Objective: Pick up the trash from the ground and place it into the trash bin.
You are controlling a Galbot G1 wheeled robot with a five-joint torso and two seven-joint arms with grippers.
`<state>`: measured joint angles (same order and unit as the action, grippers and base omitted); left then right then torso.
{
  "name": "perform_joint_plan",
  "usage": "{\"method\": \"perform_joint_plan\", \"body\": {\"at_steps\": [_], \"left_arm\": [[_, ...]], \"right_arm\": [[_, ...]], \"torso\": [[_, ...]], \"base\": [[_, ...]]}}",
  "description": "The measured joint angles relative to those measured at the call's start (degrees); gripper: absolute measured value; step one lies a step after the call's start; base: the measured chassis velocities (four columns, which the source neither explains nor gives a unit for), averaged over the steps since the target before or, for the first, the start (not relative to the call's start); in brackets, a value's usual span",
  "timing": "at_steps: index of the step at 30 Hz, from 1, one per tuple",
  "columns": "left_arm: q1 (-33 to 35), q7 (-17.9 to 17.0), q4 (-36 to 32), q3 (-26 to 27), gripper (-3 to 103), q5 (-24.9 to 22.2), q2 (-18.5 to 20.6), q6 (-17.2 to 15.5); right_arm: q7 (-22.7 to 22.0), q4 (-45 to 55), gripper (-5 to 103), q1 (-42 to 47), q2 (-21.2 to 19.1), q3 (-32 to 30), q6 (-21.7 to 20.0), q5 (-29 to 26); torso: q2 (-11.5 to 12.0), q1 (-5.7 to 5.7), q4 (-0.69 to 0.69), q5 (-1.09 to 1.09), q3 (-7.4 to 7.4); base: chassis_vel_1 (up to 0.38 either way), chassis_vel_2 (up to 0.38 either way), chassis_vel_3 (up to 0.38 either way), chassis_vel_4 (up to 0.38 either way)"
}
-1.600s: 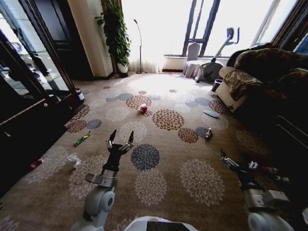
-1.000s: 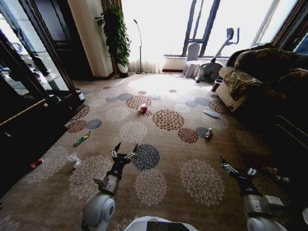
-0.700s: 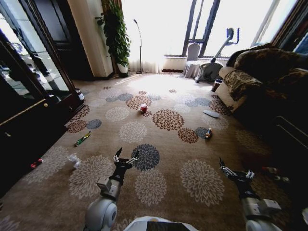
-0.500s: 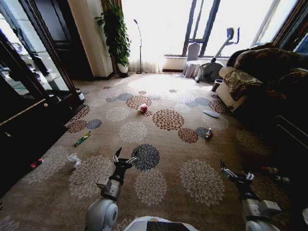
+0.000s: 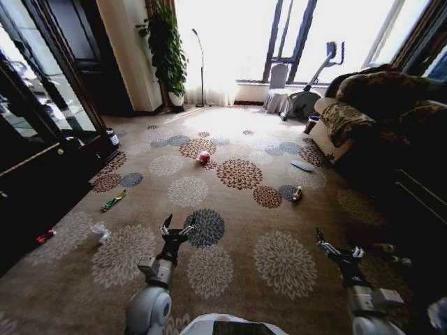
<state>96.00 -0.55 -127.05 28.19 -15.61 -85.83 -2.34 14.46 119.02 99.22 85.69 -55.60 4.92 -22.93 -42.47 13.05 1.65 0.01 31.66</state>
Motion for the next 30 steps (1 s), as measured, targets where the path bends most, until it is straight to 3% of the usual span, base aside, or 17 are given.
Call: {"method": "perform_joint_plan", "body": {"at_steps": [19, 26, 30], "left_arm": [[-0.1, -0.3, 1.0, -0.1, 100, 0.0, -0.5, 0.3], [-0.2, -0.3, 1.2, 0.1, 100, -0.1, -0.5, 0.3], [-0.3, -0.4, 1.4, 0.4, 100, -0.4, -0.2, 0.3]], "right_arm": [[-0.2, 0.3, 100, -0.1, 0.6, 0.3, 2.2, 2.4], [-1.9, 0.8, 100, -0.6, -0.1, -0.4, 2.3, 2.7], [-2.9, 1.1, 100, -0.9, -0.4, -0.6, 0.8, 2.2]], "torso": [[0.0, 0.00, 0.00, 0.02, 0.00], [0.0, 0.00, -0.01, 0.01, 0.00], [0.0, 0.01, 0.00, -0.11, 0.00]], "base": [[-0.326, -0.329, 0.324, 0.330], [-0.075, -0.094, 0.083, 0.074], [0.021, 0.039, -0.018, -0.019]]}}
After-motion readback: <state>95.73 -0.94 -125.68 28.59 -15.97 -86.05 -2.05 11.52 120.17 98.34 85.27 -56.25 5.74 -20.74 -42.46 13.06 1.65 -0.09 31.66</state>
